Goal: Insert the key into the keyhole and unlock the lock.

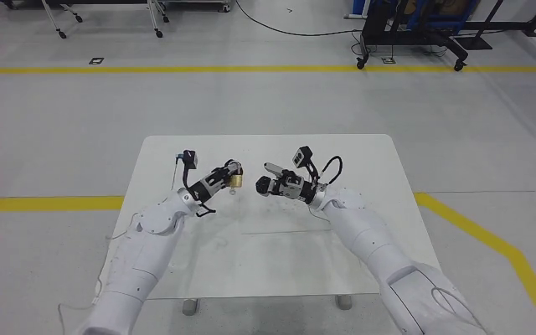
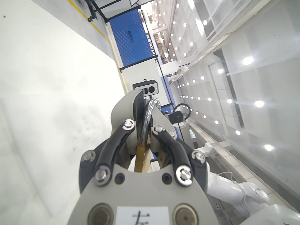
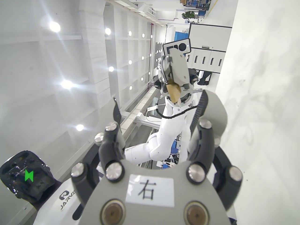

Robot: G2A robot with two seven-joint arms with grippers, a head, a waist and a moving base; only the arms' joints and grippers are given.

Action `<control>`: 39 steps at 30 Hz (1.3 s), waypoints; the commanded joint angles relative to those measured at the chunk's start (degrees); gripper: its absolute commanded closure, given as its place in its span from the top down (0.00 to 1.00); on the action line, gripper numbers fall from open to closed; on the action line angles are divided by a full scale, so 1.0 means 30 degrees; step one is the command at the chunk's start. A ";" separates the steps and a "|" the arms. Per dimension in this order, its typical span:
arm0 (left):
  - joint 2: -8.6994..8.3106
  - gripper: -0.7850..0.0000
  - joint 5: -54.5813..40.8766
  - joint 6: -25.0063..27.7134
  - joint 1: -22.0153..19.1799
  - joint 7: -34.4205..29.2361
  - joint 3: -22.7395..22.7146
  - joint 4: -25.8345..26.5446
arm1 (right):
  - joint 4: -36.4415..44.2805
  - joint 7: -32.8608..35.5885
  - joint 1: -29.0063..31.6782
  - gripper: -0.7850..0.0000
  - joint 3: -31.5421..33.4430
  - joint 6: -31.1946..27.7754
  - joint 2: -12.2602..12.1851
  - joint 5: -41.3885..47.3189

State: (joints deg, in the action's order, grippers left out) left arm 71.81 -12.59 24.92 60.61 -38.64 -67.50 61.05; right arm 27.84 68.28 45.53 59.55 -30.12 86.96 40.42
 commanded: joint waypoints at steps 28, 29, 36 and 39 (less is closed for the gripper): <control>0.1399 1.00 0.5033 -0.5287 -0.3513 -0.1713 0.4917 -0.3721 | 0.3852 -0.7332 0.2292 1.00 0.3512 -0.2642 -0.2358 -0.4929; 0.1257 1.00 0.4697 -0.5181 -0.3403 -0.1647 0.4414 -0.3442 | 0.3852 -0.7332 0.2292 1.00 0.3512 -0.2642 -0.2358 -0.4929; -0.0411 1.00 0.4670 -0.4612 -0.1729 -0.0478 -0.0959 0.0770 | 0.4890 -0.9543 0.2912 1.00 0.4460 -0.3830 -0.2700 -0.5810; -0.1146 1.00 0.6095 -0.4872 -0.0504 0.0028 -0.3555 0.3729 | 0.6149 -0.9767 0.3848 1.00 0.5521 -0.5888 -0.3069 -0.5832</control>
State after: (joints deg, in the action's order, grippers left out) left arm 69.30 3.27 10.79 57.38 -39.69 -74.22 67.67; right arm 44.71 38.75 55.93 74.86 -44.93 78.14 22.71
